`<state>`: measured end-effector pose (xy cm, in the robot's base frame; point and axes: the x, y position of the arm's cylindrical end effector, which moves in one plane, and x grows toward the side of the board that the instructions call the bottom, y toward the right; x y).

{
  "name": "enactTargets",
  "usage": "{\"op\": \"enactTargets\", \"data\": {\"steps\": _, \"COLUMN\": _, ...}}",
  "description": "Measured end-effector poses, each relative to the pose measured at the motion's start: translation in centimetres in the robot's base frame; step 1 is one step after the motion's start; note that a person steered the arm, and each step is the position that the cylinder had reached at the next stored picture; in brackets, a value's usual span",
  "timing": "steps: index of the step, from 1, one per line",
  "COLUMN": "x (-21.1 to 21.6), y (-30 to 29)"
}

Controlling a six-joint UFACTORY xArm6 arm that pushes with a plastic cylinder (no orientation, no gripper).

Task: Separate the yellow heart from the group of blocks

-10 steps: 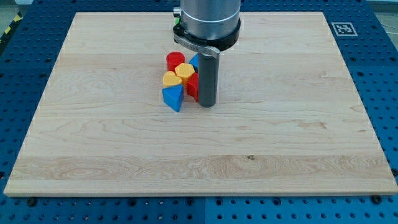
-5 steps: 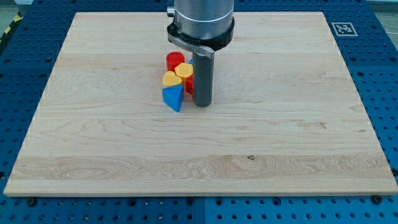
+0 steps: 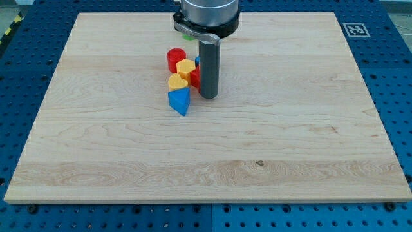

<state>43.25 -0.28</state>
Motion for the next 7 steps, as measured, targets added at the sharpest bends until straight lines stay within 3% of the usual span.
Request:
{"op": "enactTargets", "data": {"steps": 2, "x": -1.6, "y": -3.8}}
{"op": "enactTargets", "data": {"steps": 7, "x": -0.3, "y": -4.2}}
